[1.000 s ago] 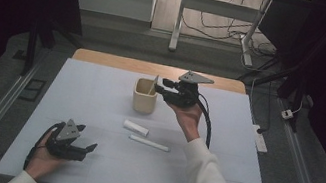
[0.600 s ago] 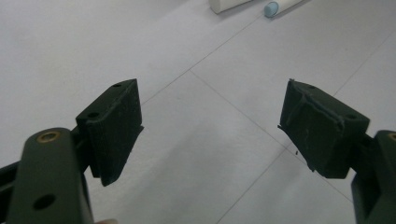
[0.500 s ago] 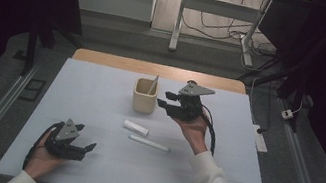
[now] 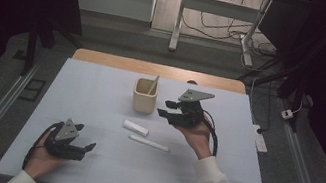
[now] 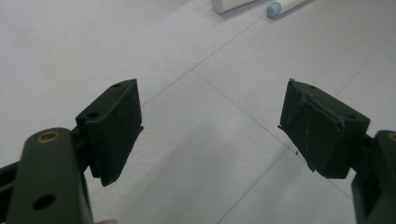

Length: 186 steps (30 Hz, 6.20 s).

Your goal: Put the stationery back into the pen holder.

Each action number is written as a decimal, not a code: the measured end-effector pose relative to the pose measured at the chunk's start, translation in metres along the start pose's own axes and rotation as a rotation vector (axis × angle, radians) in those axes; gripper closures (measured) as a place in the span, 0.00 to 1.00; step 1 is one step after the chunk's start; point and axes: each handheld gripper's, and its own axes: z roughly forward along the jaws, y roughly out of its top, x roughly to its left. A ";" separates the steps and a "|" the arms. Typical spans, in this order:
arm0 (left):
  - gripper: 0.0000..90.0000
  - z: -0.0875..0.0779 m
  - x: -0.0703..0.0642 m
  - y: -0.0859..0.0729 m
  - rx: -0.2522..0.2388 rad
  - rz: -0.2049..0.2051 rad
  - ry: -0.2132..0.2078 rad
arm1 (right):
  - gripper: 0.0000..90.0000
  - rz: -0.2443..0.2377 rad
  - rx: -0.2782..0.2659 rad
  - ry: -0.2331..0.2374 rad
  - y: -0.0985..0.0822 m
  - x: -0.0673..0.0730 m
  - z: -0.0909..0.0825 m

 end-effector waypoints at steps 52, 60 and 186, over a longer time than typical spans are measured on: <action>0.23 -0.001 -0.005 0.000 0.003 0.016 -0.013 | 0.47 -0.273 0.521 0.155 -0.025 0.042 0.046; 0.23 0.000 -0.005 0.000 0.008 0.016 -0.016 | 0.43 -0.265 0.552 0.163 -0.028 0.045 0.057; 0.23 0.002 -0.004 -0.002 0.022 0.014 -0.027 | 0.87 -0.121 -0.043 0.003 0.006 0.019 -0.008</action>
